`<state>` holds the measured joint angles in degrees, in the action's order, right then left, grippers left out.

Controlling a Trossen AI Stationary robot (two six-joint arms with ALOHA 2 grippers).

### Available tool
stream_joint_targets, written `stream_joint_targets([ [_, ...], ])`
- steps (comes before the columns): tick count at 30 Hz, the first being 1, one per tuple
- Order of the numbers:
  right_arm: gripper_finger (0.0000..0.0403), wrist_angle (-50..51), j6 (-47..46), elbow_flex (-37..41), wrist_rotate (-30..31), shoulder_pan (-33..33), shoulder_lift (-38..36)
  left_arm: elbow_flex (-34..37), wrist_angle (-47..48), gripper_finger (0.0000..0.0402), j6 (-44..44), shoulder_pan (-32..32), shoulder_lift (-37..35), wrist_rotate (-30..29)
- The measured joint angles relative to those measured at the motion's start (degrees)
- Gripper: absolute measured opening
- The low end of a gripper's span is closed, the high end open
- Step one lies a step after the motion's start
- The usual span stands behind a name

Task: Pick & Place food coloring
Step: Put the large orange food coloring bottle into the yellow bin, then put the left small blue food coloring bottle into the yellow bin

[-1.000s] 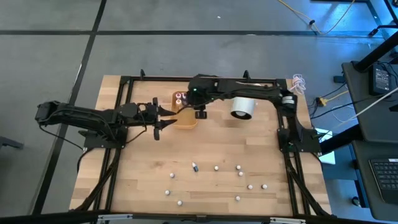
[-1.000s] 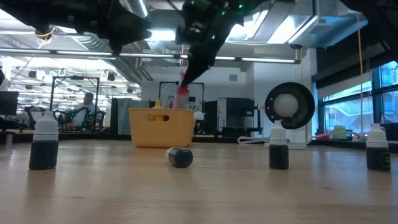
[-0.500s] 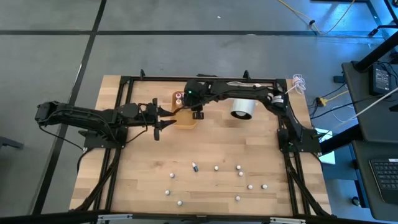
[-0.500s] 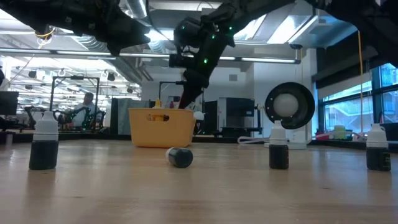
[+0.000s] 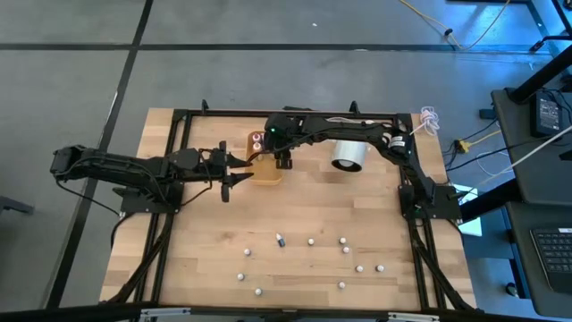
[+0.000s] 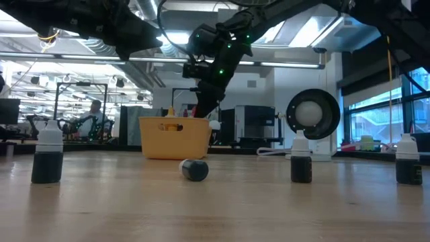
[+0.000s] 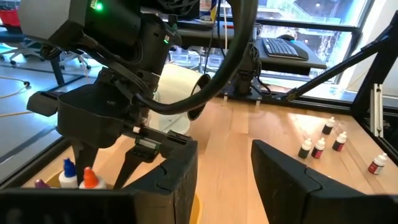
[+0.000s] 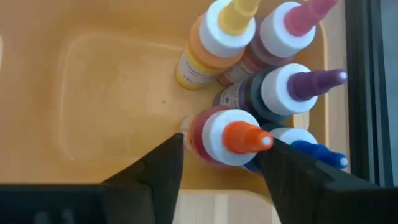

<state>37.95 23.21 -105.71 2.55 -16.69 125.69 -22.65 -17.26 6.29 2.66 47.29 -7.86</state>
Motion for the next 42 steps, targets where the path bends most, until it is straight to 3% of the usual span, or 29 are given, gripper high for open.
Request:
stream_joint_targets([
  [12, 0.0225, 3.52, 2.39, -3.14, 5.74, 1.23, 0.02, 0.0, 0.73, 0.0143, 0.0, 0.0, 0.0, -0.09],
  [20, 0.0226, 16.53, 1.57, -15.04, 3.89, 5.15, -0.26, 0.0, 0.79, 0.0145, 0.0, 0.0, 0.0, 0.09],
  [24, 0.0223, 21.88, -2.12, -15.1, 0.35, 6.59, -2.84, 0.02, 0.92, 0.0144, 0.08, 0.0, 0.0, 0.38],
  [30, 0.0201, 17.05, -5.71, -1.04, 1.4, 9.4, -12.31, 0.07, 1.91, 0.0147, 1.98, 0.0, 0.0, 0.48],
  [42, 0.0173, -12.65, -17.02, 43.66, 7.05, 20.08, -43.65, 0.09, 0.64, 0.0147, -2.77, -4.69, 0.11, 5.48],
])
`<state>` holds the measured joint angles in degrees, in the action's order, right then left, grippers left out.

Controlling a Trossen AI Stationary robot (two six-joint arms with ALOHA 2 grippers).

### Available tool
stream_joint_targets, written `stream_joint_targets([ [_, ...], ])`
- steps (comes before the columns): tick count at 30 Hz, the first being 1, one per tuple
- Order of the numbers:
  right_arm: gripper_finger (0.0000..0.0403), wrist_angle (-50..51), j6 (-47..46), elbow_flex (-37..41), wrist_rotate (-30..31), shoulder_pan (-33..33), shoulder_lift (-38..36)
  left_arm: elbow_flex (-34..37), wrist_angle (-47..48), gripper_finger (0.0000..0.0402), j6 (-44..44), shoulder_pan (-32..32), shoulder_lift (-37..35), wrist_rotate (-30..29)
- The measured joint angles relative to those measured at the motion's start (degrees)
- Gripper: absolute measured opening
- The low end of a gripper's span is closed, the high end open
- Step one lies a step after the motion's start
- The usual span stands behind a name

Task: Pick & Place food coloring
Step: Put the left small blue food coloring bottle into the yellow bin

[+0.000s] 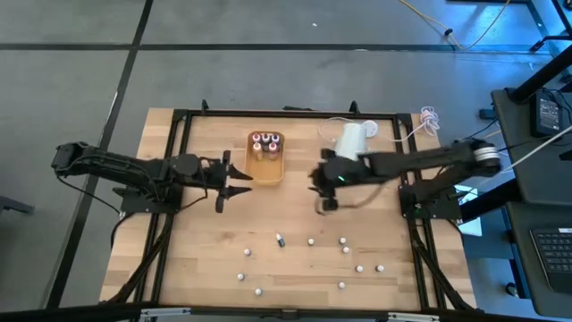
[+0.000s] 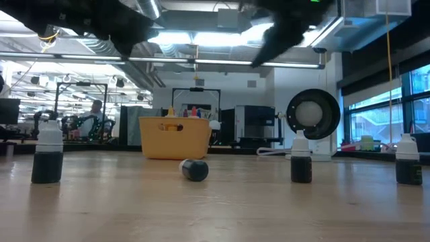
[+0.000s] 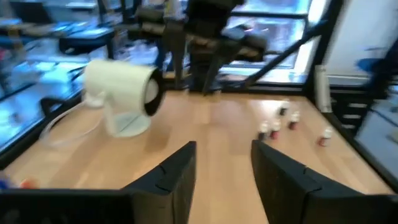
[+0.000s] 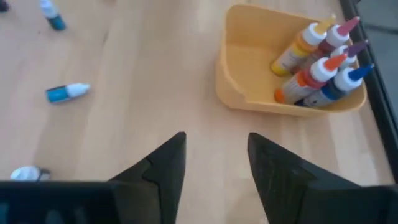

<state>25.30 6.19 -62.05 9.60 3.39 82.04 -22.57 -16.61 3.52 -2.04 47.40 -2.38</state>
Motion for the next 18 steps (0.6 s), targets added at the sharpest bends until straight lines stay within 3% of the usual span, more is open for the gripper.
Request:
stream_joint_targets([
  [5, 0.0173, -12.19, -4.11, 16.64, 7.37, 6.37, -10.87, 0.0, -1.65, 0.0147, -1.06, -2.2, 0.0, 0.93],
  [9, 0.0173, -22.36, -4.59, 27.41, 7.78, 9.65, -16.1, 0.0, -1.63, 0.0144, -0.89, -2.99, 0.0, 0.85],
  [18, 0.0173, -41.57, -0.94, 39.67, 7.99, 10.28, -18.08, -0.02, -5.32, 0.0146, -1.34, -3.11, 0.0, -0.11],
])
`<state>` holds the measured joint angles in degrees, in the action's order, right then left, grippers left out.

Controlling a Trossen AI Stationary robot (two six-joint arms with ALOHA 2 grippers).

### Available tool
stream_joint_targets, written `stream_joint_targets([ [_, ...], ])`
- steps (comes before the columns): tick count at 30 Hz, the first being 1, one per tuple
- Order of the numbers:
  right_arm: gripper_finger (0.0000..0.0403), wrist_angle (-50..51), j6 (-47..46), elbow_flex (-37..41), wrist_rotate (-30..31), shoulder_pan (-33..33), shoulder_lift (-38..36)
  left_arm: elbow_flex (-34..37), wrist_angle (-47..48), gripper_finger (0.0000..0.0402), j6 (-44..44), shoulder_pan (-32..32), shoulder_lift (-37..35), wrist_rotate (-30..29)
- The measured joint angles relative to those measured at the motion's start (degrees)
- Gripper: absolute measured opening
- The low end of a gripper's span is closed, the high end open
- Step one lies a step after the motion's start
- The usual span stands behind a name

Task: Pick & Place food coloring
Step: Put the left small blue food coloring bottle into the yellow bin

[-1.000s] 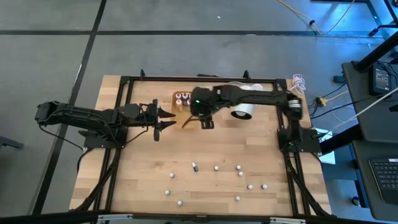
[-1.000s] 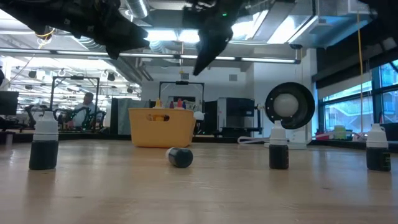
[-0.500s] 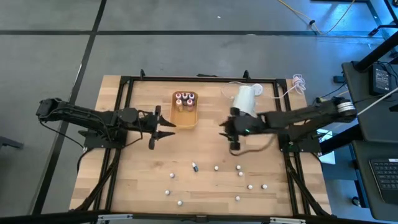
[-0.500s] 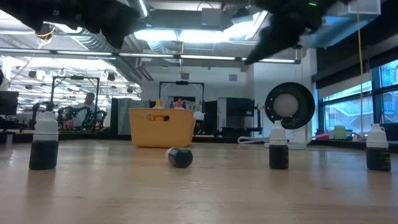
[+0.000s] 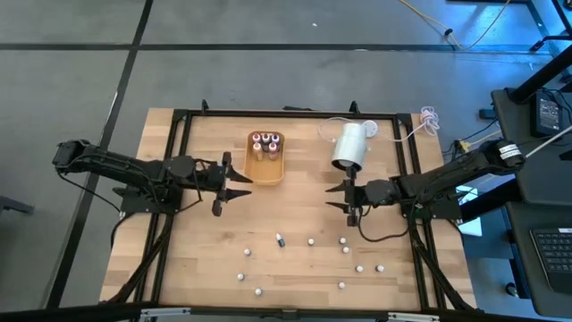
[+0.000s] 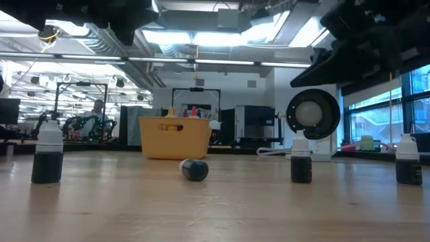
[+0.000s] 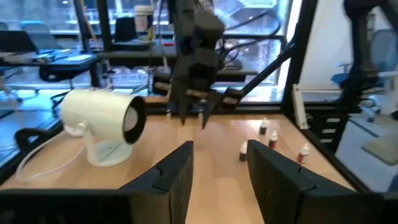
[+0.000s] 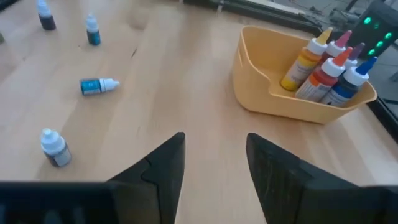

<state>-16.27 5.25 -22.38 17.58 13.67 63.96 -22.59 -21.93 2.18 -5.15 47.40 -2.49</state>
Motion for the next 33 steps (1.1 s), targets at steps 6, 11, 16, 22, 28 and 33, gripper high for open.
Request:
stream_joint_targets([
  [6, 0.0173, -0.32, 1.01, 0.19, -0.04, 0.0, 0.0, 0.0, -0.97, 0.0173, -2.39, 0.0, 0.02, 2.46],
  [11, 0.0173, -0.33, 1.01, 0.19, 0.1, 0.0, 0.0, 0.0, -2.15, 0.0231, -5.16, 0.0, 0.02, 3.91],
  [16, 0.0173, -0.3, 0.92, 0.19, 1.44, -0.02, 0.0, -0.02, -1.33, 0.0264, -5.52, 0.0, 0.02, 3.5],
  [22, 0.0173, -0.33, 0.98, 0.19, 1.44, -0.02, 0.0, -2.48, -2.2, 0.0267, 2.25, -0.01, 0.69, 3.51],
  [28, 0.0173, -0.68, 0.99, 0.17, 1.46, -0.04, 0.0, -14.89, 18.09, 0.0267, 0.32, -2.7, 9.68, 2.34],
  [33, 0.0173, -0.74, 0.88, 0.17, 1.46, -0.04, 0.0, -26.74, 34.13, 0.0267, -0.3, -5.69, 19.89, 0.23],
])
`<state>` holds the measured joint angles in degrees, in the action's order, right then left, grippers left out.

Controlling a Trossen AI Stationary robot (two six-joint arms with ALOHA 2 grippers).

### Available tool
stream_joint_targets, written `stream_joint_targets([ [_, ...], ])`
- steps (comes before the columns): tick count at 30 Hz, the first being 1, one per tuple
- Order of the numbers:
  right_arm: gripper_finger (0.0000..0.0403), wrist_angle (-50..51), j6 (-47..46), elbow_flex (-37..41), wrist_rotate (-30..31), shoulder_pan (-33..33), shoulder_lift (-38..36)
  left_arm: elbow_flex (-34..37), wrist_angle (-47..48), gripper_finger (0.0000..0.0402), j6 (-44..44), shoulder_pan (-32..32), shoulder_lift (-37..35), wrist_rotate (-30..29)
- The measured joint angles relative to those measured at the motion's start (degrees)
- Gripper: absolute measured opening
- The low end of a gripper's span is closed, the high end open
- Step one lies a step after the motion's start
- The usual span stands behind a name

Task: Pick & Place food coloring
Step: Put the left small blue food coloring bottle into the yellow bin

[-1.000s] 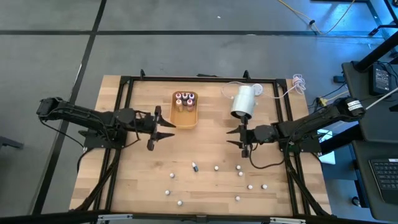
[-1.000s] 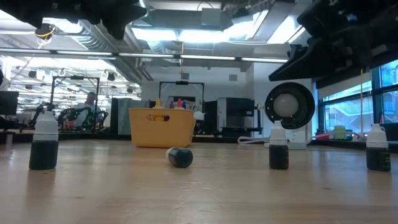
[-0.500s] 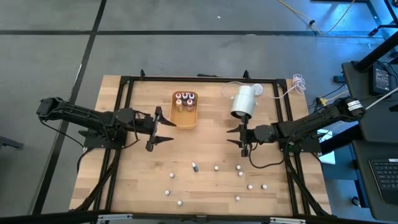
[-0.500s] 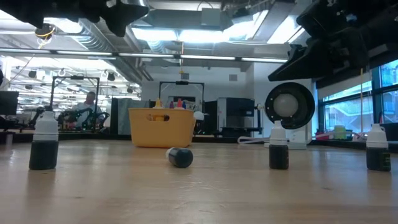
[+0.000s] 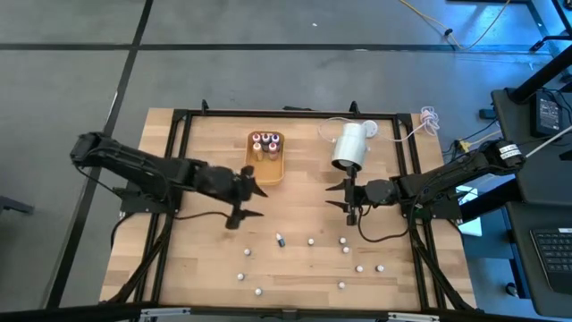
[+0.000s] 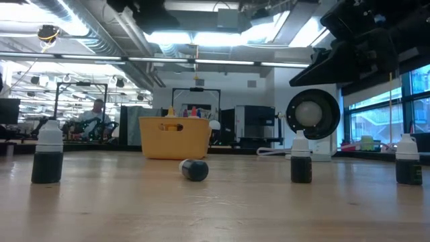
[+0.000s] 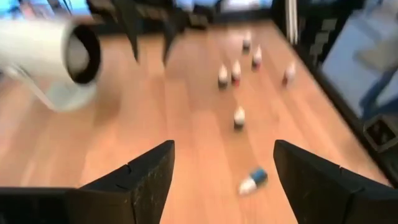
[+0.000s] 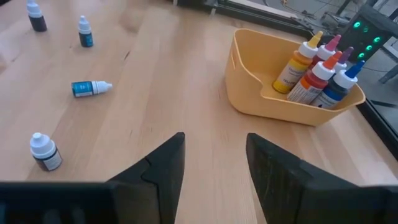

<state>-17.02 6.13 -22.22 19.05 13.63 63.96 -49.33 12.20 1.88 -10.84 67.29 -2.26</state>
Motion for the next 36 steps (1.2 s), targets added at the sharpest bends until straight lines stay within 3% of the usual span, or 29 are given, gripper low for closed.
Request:
stream_joint_targets([
  [4, 0.0173, -0.06, -0.02, 0.0, 0.0, 0.0, 0.0, -5.86, 7.14, 0.0267, 0.38, -1.92, 6.51, -2.31],
  [12, 0.0173, 0.04, 0.07, -0.02, -0.04, 0.0, 0.02, -7.64, 7.45, 0.0267, 0.36, -2.31, 13.18, -4.12],
  [36, 0.0173, 0.13, 0.15, -0.02, -0.22, 0.0, 0.02, -7.64, 6.85, 0.0267, 1.75, -2.41, 13.13, -2.97],
])
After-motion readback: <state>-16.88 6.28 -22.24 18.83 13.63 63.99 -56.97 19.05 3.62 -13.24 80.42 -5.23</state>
